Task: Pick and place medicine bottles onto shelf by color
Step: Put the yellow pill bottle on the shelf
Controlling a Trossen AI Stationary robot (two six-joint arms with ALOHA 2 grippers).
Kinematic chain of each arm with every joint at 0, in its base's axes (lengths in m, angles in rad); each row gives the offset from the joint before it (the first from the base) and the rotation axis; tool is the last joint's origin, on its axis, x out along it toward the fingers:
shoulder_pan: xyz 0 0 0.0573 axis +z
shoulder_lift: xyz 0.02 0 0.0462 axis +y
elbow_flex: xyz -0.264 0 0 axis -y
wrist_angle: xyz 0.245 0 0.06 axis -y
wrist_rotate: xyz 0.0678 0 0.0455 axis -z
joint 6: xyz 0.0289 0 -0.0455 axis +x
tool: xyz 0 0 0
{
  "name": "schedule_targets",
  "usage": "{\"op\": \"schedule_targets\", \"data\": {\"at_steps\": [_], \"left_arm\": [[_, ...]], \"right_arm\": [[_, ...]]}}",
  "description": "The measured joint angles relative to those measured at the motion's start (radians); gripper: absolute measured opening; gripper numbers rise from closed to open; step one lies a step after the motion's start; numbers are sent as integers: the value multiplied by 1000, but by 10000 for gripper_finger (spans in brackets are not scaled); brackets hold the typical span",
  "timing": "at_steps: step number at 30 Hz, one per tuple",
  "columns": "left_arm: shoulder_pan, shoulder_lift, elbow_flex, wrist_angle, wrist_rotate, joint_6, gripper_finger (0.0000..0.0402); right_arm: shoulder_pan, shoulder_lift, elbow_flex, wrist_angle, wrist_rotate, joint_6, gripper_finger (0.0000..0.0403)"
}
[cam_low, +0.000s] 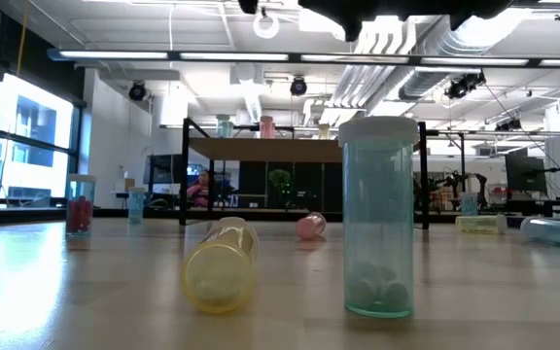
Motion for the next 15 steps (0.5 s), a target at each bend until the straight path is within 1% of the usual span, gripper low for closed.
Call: {"op": "schedule_targets", "data": {"at_steps": [4, 9, 15], "left_arm": [[0, 0, 0, -13, -35, 15, 90], [0, 0, 0, -17, -40, 15, 90], [0, 0, 0, -58, -101, 25, 90]], "right_arm": [[0, 0, 0, -16, 43, 8, 152], [0, 0, 0, -35, 47, 8, 190], [0, 0, 0, -136, 47, 8, 200]]}}
